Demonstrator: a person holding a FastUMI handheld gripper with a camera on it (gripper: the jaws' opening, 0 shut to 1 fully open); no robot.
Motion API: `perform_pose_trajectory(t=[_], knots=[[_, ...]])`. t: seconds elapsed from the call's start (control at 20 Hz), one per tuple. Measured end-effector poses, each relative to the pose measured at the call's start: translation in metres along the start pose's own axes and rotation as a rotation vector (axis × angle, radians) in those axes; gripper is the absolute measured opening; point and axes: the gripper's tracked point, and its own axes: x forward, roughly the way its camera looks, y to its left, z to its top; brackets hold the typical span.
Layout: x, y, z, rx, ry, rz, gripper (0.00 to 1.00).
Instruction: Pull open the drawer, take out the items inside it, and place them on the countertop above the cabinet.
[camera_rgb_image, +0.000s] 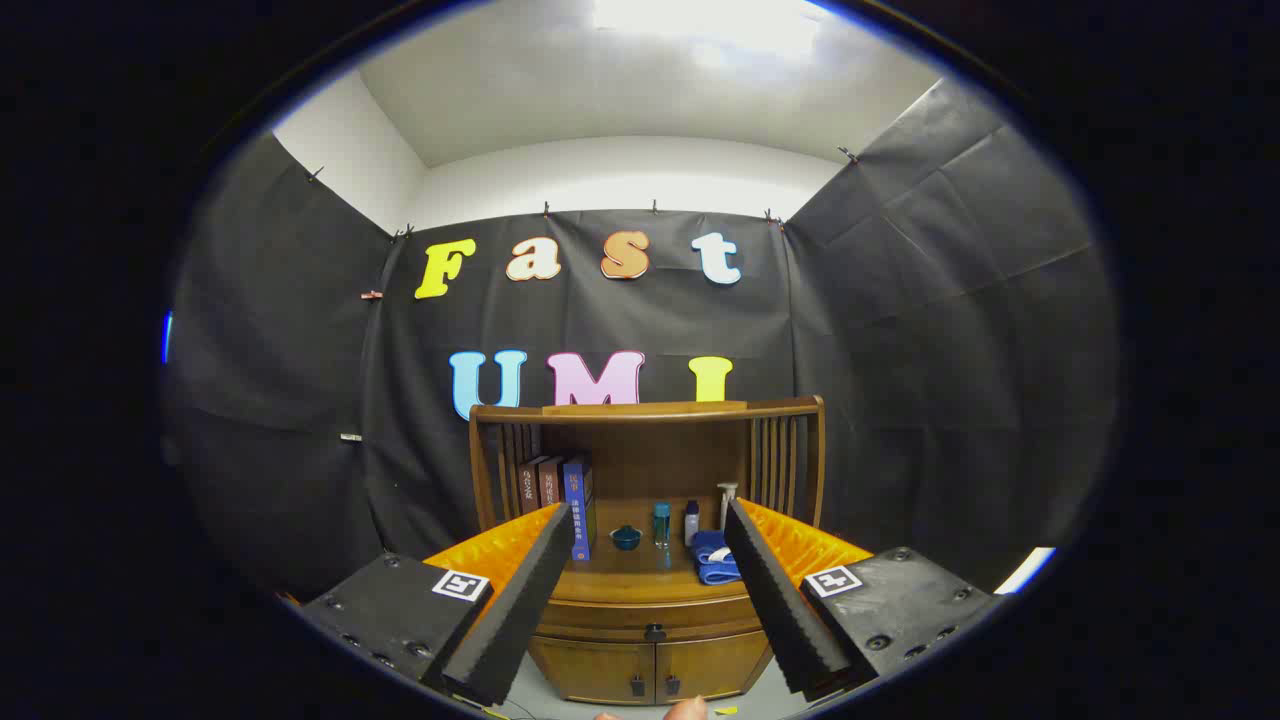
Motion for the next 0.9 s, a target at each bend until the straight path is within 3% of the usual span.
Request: perform_pose_trajectory(t=[0.9], knots=[[-0.0047,0.0037,0.0024,-0.009,-0.022,0.001,0.99]])
